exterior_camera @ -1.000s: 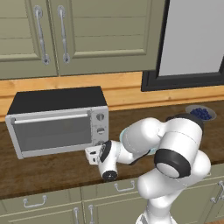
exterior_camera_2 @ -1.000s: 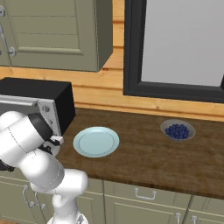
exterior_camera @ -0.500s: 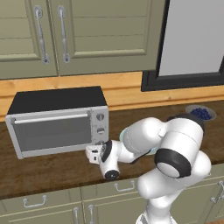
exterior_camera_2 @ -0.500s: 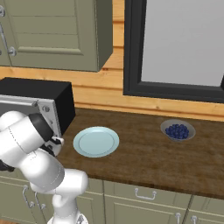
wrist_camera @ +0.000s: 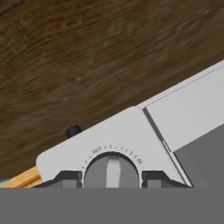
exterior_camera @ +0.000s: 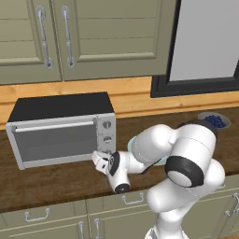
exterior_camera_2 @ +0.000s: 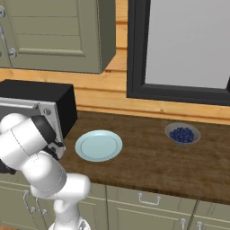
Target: Pick up the kebab skewer and baguette bread, and place them inside the toaster oven. Close the toaster oven door and start by setting the timer.
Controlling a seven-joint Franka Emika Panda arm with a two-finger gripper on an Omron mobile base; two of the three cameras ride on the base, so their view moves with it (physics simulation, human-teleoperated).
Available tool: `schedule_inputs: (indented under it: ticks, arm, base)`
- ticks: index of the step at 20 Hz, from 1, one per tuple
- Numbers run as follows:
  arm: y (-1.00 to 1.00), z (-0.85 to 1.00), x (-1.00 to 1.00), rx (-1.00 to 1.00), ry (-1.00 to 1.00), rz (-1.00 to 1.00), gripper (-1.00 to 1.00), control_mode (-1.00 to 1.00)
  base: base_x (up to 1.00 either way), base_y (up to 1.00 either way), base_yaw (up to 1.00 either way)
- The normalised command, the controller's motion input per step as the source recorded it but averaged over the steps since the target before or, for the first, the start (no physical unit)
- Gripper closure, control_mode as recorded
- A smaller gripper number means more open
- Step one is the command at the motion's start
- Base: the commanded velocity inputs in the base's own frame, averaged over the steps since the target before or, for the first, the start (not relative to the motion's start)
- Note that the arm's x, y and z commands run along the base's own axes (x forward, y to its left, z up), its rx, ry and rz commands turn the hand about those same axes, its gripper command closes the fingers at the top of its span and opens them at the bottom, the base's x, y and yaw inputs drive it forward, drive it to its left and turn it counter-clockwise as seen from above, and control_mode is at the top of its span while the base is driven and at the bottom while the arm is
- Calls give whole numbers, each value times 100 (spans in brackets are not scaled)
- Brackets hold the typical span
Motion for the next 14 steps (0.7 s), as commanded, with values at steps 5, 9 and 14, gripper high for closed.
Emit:
schedule_inputs:
  ticks: [5, 9, 14]
  arm:
    - [0, 5, 22, 39, -4, 0, 100, -100]
    - [-3, 2, 23, 40, -2, 0, 100, -100]
    - [-5, 0, 22, 41, 0, 0, 100, -100]
  base:
    - [0, 0, 0]
    - [0, 0, 0]
    - [0, 0, 0]
